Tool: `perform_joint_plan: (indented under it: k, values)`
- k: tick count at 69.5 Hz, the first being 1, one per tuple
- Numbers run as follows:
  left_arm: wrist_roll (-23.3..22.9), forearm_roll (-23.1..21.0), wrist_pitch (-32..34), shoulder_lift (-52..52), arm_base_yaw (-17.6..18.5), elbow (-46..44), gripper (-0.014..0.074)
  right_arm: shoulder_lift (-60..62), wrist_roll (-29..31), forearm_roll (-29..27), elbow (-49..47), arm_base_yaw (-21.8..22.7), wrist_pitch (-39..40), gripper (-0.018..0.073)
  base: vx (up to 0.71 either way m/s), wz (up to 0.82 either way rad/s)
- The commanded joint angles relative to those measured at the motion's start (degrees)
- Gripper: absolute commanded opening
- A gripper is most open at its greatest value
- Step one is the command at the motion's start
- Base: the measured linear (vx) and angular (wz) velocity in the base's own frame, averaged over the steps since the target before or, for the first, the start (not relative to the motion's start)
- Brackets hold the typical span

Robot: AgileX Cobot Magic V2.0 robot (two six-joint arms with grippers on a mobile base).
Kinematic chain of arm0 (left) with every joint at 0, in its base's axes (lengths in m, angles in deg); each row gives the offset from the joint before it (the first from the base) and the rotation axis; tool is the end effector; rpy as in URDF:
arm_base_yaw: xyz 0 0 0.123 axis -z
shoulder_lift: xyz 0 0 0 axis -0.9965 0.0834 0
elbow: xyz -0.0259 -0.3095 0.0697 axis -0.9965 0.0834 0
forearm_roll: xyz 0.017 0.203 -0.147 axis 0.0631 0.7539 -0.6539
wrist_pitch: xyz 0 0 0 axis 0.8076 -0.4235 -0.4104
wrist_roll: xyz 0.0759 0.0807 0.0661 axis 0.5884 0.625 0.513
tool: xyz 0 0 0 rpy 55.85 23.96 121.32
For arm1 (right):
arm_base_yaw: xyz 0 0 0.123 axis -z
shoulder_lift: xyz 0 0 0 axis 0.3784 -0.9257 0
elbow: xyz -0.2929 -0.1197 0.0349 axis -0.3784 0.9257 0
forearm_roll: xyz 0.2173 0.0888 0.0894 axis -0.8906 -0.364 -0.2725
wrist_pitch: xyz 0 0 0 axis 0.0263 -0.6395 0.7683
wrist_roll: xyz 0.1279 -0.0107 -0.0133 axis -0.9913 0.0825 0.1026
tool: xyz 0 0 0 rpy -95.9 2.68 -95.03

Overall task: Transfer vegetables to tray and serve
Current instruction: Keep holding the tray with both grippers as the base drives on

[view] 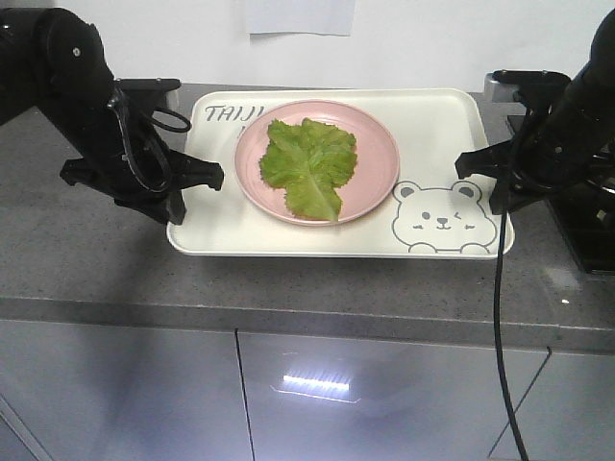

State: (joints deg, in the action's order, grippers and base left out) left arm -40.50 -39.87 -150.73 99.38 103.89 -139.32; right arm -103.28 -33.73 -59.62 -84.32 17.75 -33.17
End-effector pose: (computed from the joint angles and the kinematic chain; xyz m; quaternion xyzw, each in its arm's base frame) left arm 0.3842 -0.1456 0.3146 0.0869 0.9815 -0.0947 0.1421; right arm 0.3979 0.0450 0.3102 -0.0515 0.9830 0.0586 0.1663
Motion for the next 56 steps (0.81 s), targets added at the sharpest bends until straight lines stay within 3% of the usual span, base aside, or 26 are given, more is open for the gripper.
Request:
perform_joint_plan:
  k: [1, 56]
  values:
    - [1.48, -5.17, 3.13, -3.58, 0.94, -2.04, -0.0006, 3.20, 1.75, -4.24, -1.69, -0.62, 3.27, -0.0007, 0.05, -0.05]
    - [1.48, -5.17, 3.13, -3.58, 0.94, -2.04, -0.0006, 3.20, 1.75, -4.24, -1.69, -0.62, 3.27, -0.0007, 0.05, -0.04]
